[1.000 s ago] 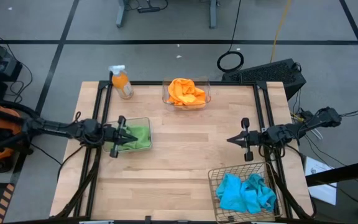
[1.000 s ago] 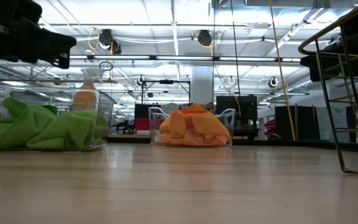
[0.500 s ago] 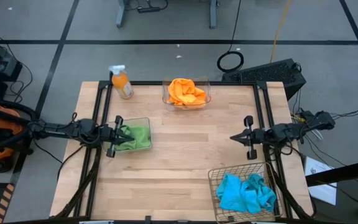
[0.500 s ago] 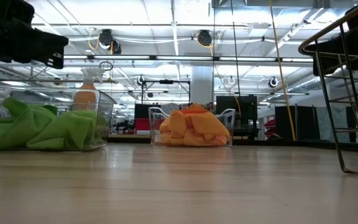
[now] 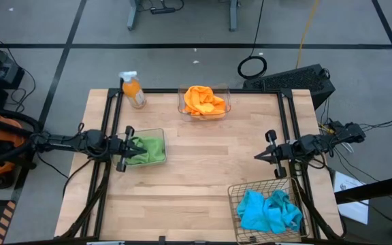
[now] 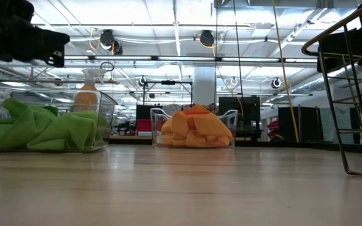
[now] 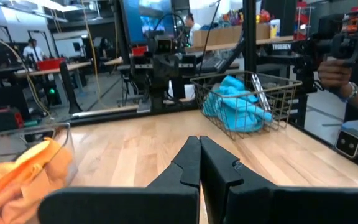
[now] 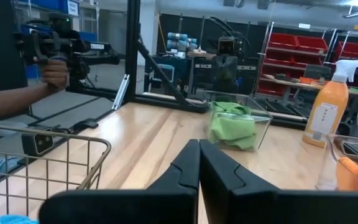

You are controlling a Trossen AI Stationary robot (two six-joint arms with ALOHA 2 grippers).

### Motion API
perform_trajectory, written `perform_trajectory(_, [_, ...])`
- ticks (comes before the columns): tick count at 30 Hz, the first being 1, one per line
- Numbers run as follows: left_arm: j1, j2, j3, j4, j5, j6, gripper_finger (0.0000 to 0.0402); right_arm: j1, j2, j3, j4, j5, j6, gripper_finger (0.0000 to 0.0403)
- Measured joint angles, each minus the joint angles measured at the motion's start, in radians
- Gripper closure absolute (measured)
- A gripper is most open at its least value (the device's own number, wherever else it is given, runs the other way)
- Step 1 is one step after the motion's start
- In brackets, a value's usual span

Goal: Sort microfiber towel by color & place in baskets
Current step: Return to Home Position

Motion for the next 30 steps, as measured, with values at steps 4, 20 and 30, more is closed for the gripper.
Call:
perform_trajectory(4, [0.000,0.000,0.000,-0.035,0.000,-0.013,0.0400,0.000,0.002,0.000,0.000,-0.003,-0.004,0.0403])
perform_trajectory(20, [0.071,0.000,0.000,-0.021,0.051,-0.001,0.0400,0.000,0.002,0.000,-0.003,-0.018,-0.025,0.0403])
perform_trajectory(30, [0.189,0.005,-0.019,0.026,0.204,-0.080,0.0400,0.000,0.003,0.000,-0.003,-0.017,-0.034,0.0403])
